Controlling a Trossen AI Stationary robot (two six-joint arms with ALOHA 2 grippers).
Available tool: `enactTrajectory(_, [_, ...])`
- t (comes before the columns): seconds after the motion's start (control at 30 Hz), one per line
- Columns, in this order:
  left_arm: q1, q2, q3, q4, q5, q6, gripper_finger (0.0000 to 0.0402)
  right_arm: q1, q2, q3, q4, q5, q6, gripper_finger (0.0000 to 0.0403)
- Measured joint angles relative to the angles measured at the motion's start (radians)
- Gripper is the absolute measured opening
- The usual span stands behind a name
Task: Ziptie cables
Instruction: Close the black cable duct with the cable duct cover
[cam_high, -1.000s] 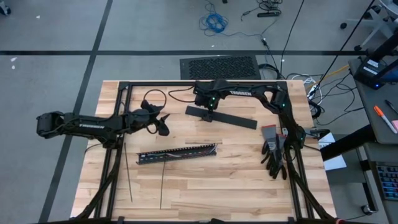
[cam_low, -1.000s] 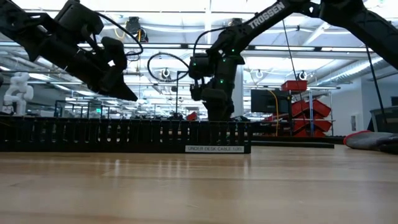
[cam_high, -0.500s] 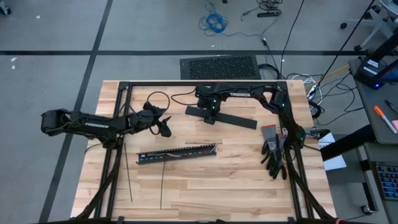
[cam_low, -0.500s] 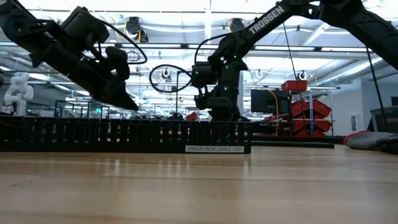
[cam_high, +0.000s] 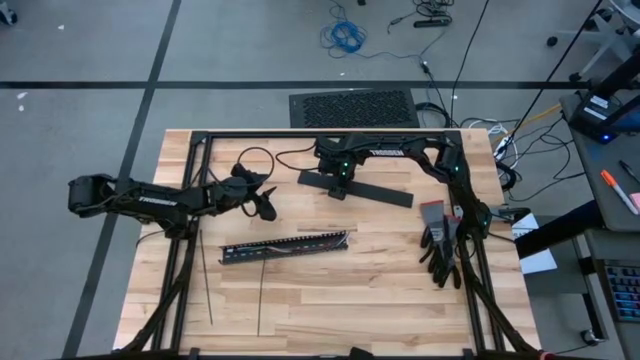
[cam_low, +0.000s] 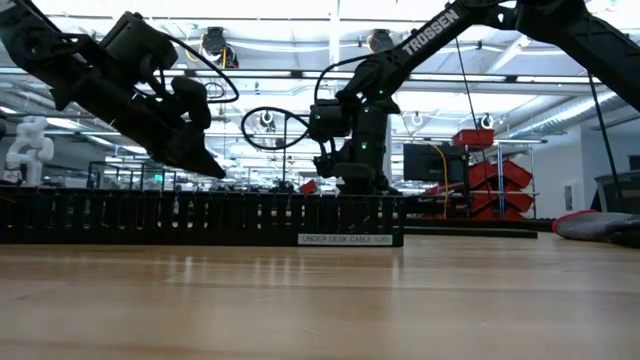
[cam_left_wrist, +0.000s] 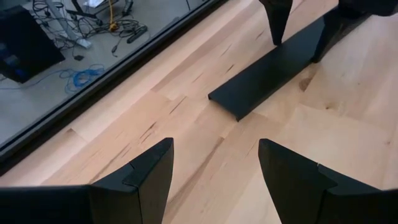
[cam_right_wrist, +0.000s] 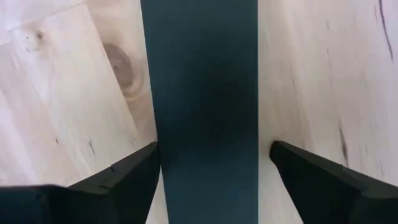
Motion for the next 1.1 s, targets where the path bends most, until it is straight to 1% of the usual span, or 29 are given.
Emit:
enactTrajectory(0.1, [0.0,0.0,0.0,0.0,0.0,0.0,0.0233,-0.002,0.0,0.0,0.002,0.001,-0.006,0.0298])
enactTrajectory(0.37, [0.0,0.0,0.0,-0.001,0.0,0.002,0.0233,-0.002,0.001,-0.001,0.001,0.006,-0.012,0.0288])
enactTrajectory(0.7, [0.0,0.0,0.0,-0.001,0.0,0.008,0.0233,-0.002,0.001,-0.001,-0.012,0.017,0.005,0.0221])
enactTrajectory(1.1, [0.0,0.0,0.0,0.0,-0.001,0.007,0.0233,-0.004,-0.008,-0.002,-0.044,0.022,0.006,0.0226])
